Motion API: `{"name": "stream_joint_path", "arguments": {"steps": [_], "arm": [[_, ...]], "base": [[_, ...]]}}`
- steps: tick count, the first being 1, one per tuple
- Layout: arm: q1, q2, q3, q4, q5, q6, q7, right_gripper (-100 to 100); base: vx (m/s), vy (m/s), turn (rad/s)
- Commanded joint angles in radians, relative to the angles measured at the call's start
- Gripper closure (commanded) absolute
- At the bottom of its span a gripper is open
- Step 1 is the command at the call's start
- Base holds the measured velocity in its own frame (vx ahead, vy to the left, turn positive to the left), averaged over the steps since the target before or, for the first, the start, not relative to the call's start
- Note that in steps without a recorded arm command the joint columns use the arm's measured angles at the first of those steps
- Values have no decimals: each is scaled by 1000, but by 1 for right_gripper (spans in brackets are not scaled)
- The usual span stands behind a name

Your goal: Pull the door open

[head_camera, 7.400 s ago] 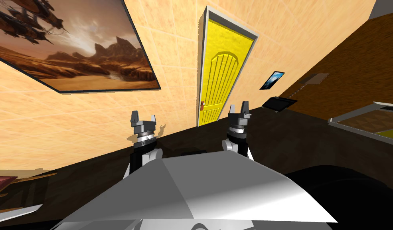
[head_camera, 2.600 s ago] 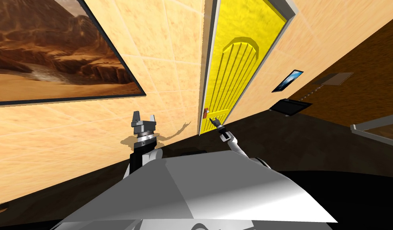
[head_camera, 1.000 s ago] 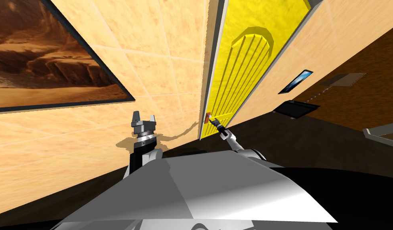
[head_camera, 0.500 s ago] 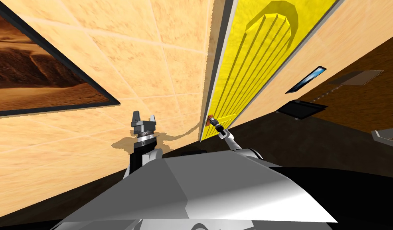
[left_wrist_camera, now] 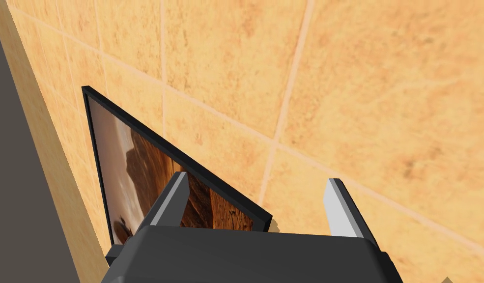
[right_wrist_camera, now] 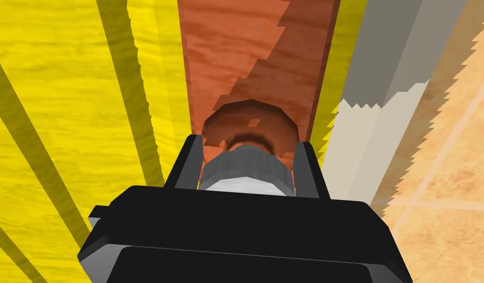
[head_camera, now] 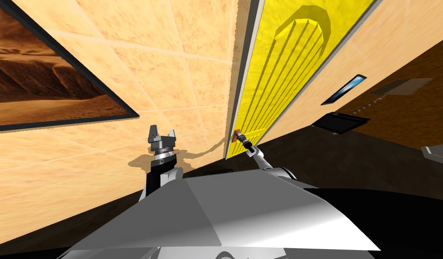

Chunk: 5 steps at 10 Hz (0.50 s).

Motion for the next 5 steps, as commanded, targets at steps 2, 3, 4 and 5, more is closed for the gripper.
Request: {"name": "stream_joint_path", "arguments": {"steps": [2,3,4,5], "arm": [[-1,1,1,0,-30,3,-47,100],[-1,1,2,0,-42,5,-67,100],[-1,1,2,0,-55,6,-87,100],[-2,2,3,0,-68,7,-107,100]], "base": [[-35,-79,142],[-72,-77,144],[-58,-79,132],[-51,-83,126]]}}
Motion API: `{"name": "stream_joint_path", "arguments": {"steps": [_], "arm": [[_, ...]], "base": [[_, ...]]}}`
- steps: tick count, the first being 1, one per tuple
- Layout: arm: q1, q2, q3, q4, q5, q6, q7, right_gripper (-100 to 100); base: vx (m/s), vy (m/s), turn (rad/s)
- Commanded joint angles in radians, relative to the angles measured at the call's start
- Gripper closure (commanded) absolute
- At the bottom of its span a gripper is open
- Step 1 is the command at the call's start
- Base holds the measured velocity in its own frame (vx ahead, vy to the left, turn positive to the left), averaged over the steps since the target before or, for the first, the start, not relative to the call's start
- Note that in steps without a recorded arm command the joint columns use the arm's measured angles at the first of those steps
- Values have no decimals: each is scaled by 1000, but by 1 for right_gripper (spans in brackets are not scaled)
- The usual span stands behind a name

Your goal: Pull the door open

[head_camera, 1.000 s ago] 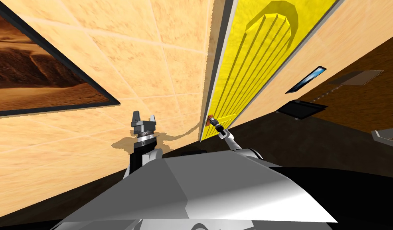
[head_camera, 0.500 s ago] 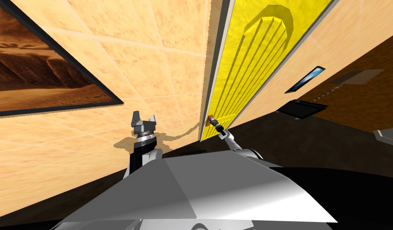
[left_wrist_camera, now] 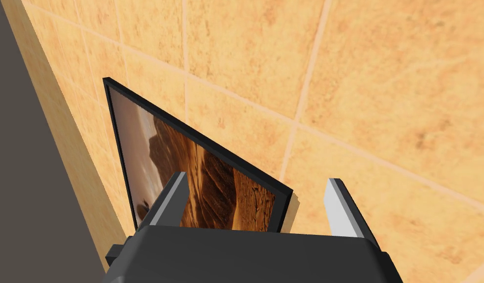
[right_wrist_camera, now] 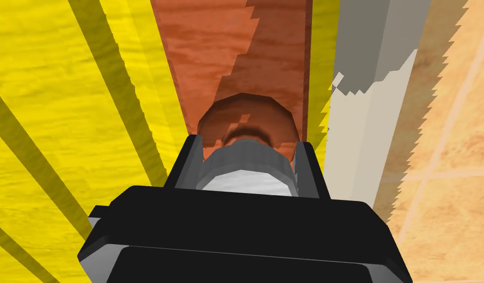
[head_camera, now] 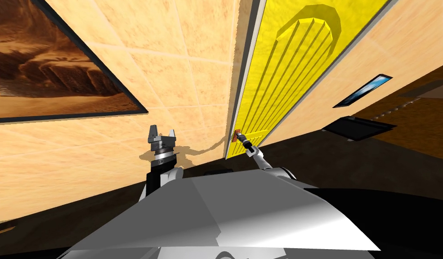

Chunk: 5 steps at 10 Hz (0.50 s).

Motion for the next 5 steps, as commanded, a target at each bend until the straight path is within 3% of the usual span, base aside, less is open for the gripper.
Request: {"name": "stream_joint_path", "arguments": {"steps": [1,5], "arm": [[0,-2,-2,-5,-26,2,-44,100],[-2,0,2,-5,-104,11,-160,100]], "base": [[-72,-73,125],[-71,-79,150]]}}
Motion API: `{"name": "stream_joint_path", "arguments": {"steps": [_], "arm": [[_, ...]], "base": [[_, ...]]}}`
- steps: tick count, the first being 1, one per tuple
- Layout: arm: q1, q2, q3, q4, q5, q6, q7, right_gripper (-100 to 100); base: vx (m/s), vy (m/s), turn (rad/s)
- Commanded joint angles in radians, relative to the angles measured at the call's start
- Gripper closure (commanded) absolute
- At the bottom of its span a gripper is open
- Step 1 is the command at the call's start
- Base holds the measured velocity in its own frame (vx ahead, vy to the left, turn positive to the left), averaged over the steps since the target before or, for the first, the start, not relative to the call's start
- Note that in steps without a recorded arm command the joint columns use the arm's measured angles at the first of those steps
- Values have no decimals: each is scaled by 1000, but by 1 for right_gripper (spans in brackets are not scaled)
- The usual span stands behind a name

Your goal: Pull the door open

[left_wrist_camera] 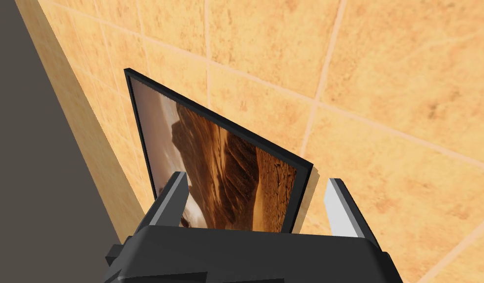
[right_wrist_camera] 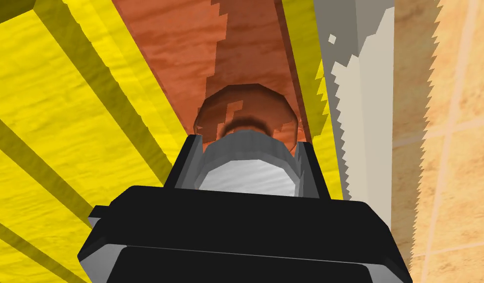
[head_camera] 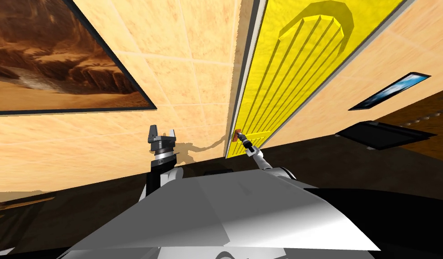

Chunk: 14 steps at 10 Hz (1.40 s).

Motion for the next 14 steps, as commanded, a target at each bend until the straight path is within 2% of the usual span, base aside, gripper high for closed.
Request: {"name": "stream_joint_path", "arguments": {"steps": [1,3,4,6,7,8,9,11,12,13,14], "arm": [[-3,0,-6,2,-16,-4,-30,100],[-4,1,-3,2,-62,1,-94,100],[-4,1,-3,2,-62,1,-105,100],[-5,2,-1,2,-112,7,-166,100],[-5,2,-1,2,-112,7,-183,100],[-6,3,0,2,-138,10,-215,100],[-6,3,0,2,-138,10,-222,100],[-8,4,2,2,-192,16,-286,100],[-8,4,2,2,-192,16,-303,100],[-8,5,4,2,-222,19,-337,100],[-8,5,4,2,-222,19,-343,100]], "base": [[-52,-54,59],[-56,-53,119],[-50,-53,65],[-57,-50,117],[-52,-42,69],[-65,-47,93],[-48,-39,56],[-64,-46,124],[-60,-55,68],[-47,-44,97],[-32,-36,54]]}}
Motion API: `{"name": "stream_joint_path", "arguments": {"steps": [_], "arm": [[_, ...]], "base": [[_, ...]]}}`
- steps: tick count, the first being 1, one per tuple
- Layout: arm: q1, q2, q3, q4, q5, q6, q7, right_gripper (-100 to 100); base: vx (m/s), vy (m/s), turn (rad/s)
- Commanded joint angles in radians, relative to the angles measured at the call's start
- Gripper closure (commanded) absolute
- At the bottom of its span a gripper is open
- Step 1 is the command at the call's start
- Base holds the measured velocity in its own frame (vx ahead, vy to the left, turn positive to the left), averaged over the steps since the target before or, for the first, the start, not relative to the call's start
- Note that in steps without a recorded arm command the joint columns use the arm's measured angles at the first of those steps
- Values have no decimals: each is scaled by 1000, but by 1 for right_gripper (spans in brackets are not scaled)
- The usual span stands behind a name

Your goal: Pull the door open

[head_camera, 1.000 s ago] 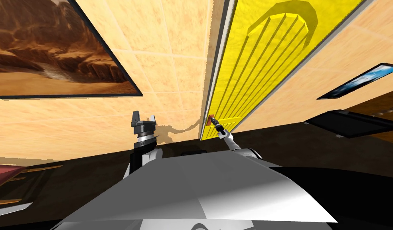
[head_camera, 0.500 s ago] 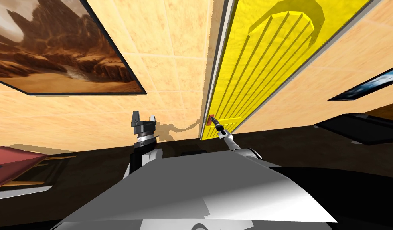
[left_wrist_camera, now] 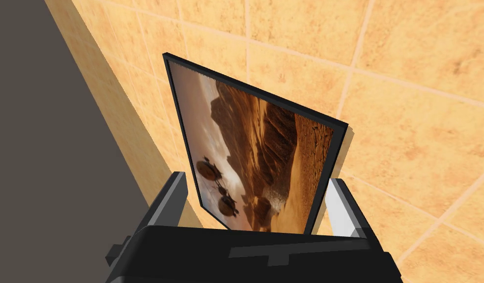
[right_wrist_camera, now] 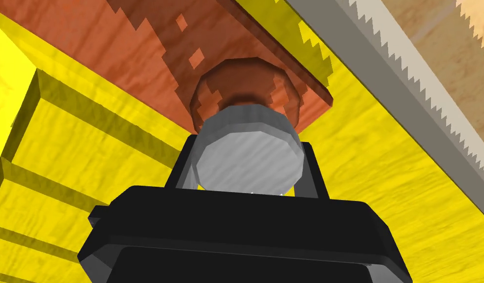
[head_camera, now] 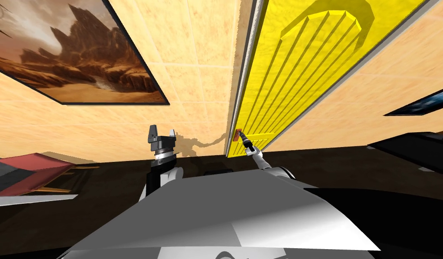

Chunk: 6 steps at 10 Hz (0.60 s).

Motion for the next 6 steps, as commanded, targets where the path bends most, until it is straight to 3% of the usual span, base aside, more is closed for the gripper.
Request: {"name": "stream_joint_path", "arguments": {"steps": [1,4,5,6], "arm": [[-2,-1,-1,-6,-35,2,-50,100],[-3,0,2,-6,-94,8,-126,100],[-3,0,2,-6,-94,8,-133,100],[-4,1,3,-6,-125,12,-173,100]], "base": [[-41,-39,104],[-61,-45,99],[-45,-35,58],[-58,-44,91]]}}
